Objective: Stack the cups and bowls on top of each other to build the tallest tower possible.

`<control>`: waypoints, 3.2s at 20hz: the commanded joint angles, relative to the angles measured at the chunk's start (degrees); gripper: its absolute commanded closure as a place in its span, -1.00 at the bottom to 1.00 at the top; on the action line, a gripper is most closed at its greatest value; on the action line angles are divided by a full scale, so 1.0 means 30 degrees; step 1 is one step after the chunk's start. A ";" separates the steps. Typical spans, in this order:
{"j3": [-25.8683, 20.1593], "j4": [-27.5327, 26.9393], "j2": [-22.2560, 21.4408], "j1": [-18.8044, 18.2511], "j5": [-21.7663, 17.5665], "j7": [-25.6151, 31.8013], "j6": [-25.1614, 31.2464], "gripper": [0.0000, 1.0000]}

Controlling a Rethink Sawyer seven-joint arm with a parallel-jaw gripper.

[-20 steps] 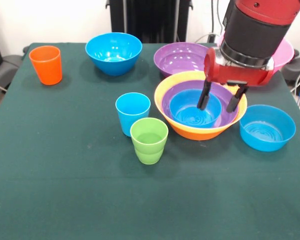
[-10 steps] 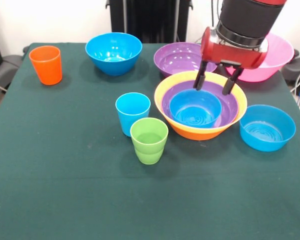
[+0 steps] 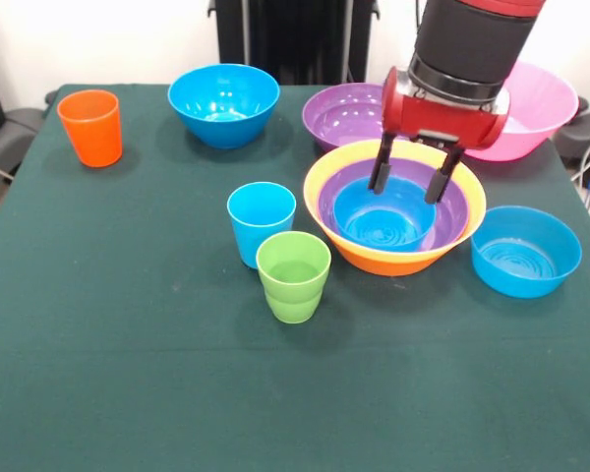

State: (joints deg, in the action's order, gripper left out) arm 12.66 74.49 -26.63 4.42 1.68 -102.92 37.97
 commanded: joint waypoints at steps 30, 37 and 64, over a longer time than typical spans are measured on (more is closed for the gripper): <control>-0.1124 0.1325 0.2632 0.1488 0.0298 -0.4356 -0.1623 -1.00; -0.1239 0.0963 0.3516 0.1386 0.0160 -0.4483 -0.1891 -1.00; -0.1354 0.0420 0.3997 0.1316 0.0463 -0.4654 -0.0797 -1.00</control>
State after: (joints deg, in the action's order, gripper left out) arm 13.33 75.95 -17.68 8.47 1.86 -108.65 34.78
